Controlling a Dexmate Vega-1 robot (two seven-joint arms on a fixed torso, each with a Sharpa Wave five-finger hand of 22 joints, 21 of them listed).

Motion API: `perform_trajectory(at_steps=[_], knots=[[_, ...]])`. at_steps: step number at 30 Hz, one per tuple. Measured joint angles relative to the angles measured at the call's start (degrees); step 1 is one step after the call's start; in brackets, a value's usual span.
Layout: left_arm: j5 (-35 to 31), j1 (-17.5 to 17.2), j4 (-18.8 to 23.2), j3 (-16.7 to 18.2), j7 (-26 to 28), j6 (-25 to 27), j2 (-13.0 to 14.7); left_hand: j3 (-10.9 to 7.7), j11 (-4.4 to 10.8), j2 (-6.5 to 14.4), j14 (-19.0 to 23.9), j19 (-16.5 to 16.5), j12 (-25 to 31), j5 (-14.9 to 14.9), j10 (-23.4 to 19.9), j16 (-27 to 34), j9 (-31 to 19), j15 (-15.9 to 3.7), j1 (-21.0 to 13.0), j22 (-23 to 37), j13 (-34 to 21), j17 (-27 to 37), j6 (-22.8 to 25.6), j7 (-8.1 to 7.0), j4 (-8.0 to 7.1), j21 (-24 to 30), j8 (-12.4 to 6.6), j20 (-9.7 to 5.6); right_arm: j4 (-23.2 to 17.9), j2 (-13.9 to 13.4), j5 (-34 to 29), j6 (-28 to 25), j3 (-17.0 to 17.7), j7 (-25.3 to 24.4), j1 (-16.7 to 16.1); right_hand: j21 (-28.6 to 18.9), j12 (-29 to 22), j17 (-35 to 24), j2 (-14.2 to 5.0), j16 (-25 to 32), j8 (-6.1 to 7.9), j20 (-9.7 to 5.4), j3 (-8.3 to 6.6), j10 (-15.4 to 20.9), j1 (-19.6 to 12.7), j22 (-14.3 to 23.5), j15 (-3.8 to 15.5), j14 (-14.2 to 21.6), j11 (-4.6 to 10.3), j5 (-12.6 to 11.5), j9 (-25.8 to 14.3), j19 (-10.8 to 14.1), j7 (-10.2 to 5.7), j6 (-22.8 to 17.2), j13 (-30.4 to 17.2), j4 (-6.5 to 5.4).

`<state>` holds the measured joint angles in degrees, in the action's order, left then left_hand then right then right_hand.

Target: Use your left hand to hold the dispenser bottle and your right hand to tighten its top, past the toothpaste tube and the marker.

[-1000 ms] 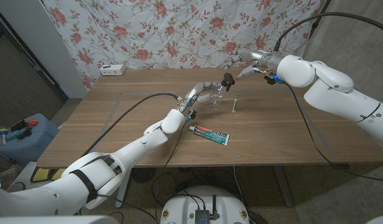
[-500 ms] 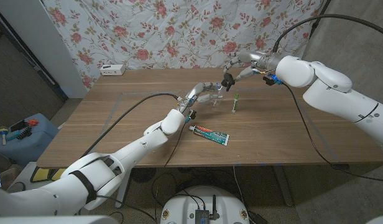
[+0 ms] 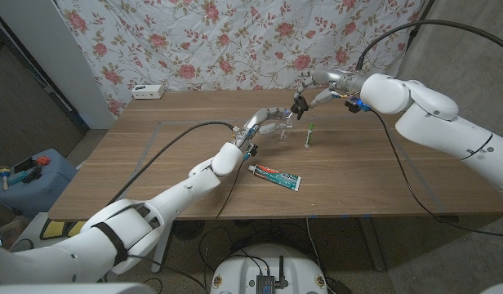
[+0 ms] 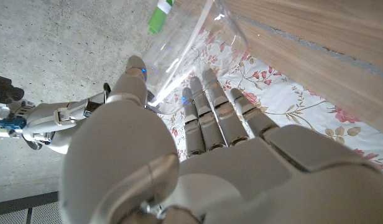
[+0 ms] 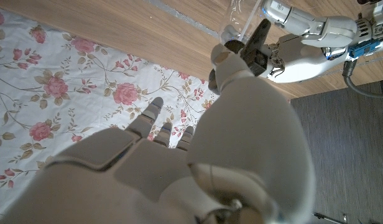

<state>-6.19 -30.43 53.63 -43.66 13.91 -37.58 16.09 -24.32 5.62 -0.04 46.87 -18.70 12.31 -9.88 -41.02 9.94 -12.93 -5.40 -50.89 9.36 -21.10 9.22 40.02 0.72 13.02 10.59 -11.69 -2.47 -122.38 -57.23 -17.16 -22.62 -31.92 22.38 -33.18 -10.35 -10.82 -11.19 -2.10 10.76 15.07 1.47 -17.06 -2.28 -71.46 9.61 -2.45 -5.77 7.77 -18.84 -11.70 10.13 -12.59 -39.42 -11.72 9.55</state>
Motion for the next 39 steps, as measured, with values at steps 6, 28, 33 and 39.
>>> perform_trajectory(at_steps=[6, 28, 33, 39], knots=[[0.2, 0.7, -1.3, -0.2, -0.3, -0.7, -0.5, 0.00, 0.00, 0.0, 0.0, 0.0, 0.0, 0.1, 0.0, 0.0, 0.0, 0.00, 0.0, 0.0, 0.0, 0.0, 0.0, 0.00, 0.00, 0.0, 0.00, 0.00, 0.7, 0.6, -0.3, -0.8, -1.2, 2.4, 2.0, 0.0, 0.0, 0.0, 0.07, 0.0, 0.00, 0.00, 0.20, -0.3, 0.1, 0.0, 0.21, -0.2, -0.33, 0.4, 0.2, 0.0, -0.31, -0.3, 0.0, -0.20], [0.4, 3.5, -7.3, -1.4, -0.3, -3.6, -2.6, 0.00, -0.10, 0.0, 0.0, 0.0, 0.0, -0.1, -0.1, 0.0, 0.0, 0.00, 0.0, 0.0, -0.1, 0.0, 0.0, 0.00, 0.00, 0.0, -0.02, 0.00, 1.7, 1.5, 0.3, -4.7, -3.7, 8.8, 6.6, -0.3, -0.2, -0.4, 0.30, 0.5, -2.37, 0.52, 1.97, -0.7, 3.3, 0.0, -0.97, -0.9, -2.63, 1.5, 0.8, 0.5, -0.21, 2.1, 0.1, -1.97], [0.4, 3.7, -7.6, -1.6, -0.3, -3.7, -2.7, 0.00, -0.10, 0.0, 0.0, 0.0, 0.0, -0.1, -0.1, 0.0, 0.0, 0.00, 0.0, 0.0, -0.1, 0.0, 0.0, 0.00, 0.00, 0.0, -0.02, 0.00, 1.8, 1.5, 0.6, -5.5, -4.0, 9.1, 7.0, -0.3, -0.4, -0.4, -0.18, 0.5, -2.80, 0.73, 2.38, -0.6, 4.6, 0.0, -1.26, -0.6, -3.12, 1.8, 0.8, 0.7, -0.21, 2.1, 0.1, -2.52], [0.4, 3.7, -7.4, -1.7, -0.3, -3.8, -2.6, 0.00, -0.16, 0.0, 0.0, 0.0, 0.0, -0.1, -0.2, 0.0, 0.0, -0.01, 0.0, 0.0, 0.0, 0.0, 0.0, 0.00, 0.00, 0.0, -0.02, 0.00, 1.8, 1.6, 0.9, -6.2, -4.3, 9.1, 7.3, -0.3, -0.4, -0.4, -0.81, 1.0, -2.82, 0.83, 3.01, -0.2, 6.3, 0.0, -1.25, -0.6, -3.49, 2.4, 0.8, 0.8, -0.21, 2.1, 0.1, -3.72]])
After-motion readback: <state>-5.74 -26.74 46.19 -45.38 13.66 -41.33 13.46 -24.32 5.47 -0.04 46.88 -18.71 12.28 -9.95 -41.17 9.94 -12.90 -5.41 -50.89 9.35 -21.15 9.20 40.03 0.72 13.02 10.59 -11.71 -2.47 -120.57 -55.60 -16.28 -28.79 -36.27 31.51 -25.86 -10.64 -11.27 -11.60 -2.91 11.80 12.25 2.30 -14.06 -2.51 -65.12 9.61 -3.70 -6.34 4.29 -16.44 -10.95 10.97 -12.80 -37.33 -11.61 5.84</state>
